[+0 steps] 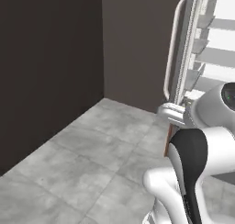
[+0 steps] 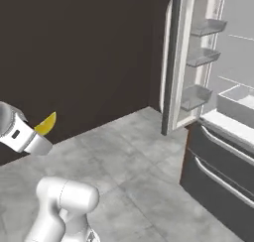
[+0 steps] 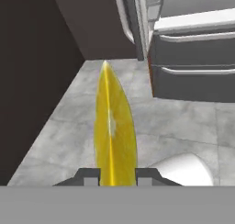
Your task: Take the lemon wedge from the fridge and place it on the plate with fish on the dining counter.
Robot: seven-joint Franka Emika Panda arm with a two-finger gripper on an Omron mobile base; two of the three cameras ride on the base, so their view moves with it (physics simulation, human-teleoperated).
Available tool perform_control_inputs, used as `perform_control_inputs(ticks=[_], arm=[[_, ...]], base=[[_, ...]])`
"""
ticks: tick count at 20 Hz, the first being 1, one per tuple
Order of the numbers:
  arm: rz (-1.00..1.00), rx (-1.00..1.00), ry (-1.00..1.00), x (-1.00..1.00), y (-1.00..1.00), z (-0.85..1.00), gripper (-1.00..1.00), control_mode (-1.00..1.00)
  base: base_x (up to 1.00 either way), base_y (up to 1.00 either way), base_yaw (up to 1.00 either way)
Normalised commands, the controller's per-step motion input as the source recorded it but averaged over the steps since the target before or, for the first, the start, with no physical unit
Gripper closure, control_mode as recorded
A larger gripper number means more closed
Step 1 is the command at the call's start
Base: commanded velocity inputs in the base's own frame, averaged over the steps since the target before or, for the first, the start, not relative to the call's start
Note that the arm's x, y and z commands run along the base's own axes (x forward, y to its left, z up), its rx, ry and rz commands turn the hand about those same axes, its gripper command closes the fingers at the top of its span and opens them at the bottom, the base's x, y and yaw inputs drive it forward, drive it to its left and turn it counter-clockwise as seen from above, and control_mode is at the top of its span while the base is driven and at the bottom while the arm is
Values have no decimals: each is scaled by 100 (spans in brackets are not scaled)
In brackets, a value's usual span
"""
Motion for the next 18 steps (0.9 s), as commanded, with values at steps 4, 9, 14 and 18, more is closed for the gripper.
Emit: perform_control_inputs(ticks=[4,9,14,18], arm=[[0,0,0,0,0,0,100,100],[0,0,0,0,0,0,100,100],[0,0,0,0,0,0,100,100],[0,0,0,0,0,0,100,100]], base=[[0,3,98],[0,1,99],[0,0,100],[0,0,100]])
